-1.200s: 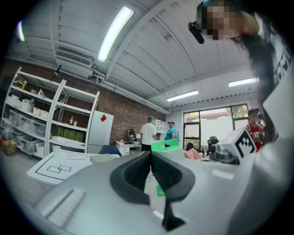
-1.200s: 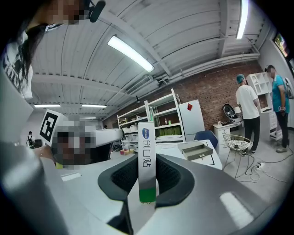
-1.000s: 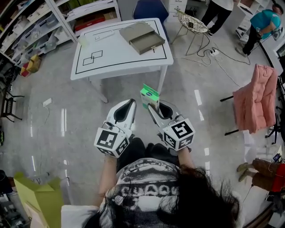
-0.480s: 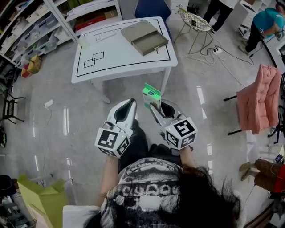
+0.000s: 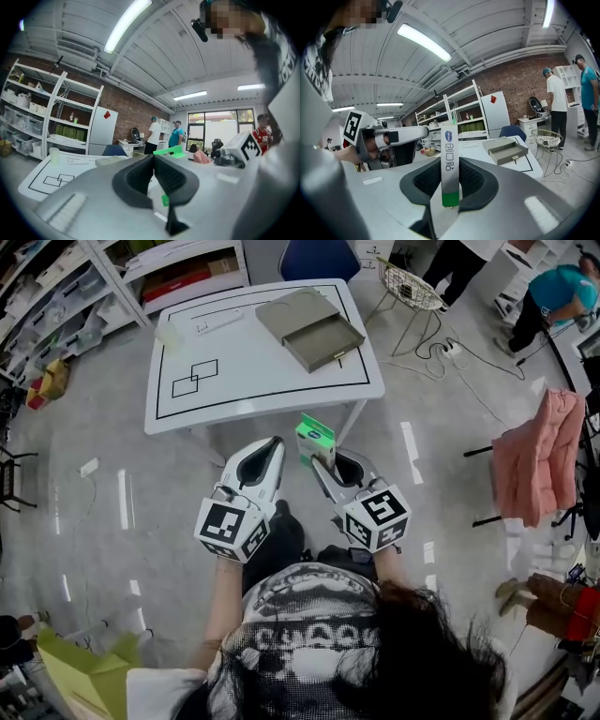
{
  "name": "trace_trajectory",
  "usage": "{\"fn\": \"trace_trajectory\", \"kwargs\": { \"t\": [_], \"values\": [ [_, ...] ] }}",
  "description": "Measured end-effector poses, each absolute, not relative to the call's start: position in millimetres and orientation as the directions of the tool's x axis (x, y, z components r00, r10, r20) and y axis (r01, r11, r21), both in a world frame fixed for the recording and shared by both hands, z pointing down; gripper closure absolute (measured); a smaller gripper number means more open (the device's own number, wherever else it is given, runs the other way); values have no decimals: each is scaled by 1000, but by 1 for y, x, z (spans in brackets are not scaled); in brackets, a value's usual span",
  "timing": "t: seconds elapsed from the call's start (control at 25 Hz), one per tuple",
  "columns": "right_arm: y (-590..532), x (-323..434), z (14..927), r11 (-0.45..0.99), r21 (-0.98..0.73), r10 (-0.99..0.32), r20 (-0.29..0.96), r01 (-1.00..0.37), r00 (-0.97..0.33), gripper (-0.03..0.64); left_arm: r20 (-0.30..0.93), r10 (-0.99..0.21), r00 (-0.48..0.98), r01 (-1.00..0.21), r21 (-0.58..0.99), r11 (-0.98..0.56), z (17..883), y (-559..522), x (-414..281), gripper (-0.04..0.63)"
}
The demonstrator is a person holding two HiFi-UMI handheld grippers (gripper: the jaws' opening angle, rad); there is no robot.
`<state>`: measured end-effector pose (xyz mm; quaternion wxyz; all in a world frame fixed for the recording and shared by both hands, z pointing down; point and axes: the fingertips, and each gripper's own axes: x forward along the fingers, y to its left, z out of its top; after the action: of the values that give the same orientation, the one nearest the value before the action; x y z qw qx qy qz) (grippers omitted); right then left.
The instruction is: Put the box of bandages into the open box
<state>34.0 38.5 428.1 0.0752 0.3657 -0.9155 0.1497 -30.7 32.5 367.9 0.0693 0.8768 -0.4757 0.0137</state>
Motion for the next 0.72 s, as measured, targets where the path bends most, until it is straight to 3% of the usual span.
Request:
{"fn": "trace_trajectory", "kwargs": {
  "t": [0.72],
  "values": [
    [-67, -67, 429, 614, -190, -709, 292, -766, -642, 525, 91, -749, 657, -754, 107, -648, 373, -76, -125, 595]
  ]
}}
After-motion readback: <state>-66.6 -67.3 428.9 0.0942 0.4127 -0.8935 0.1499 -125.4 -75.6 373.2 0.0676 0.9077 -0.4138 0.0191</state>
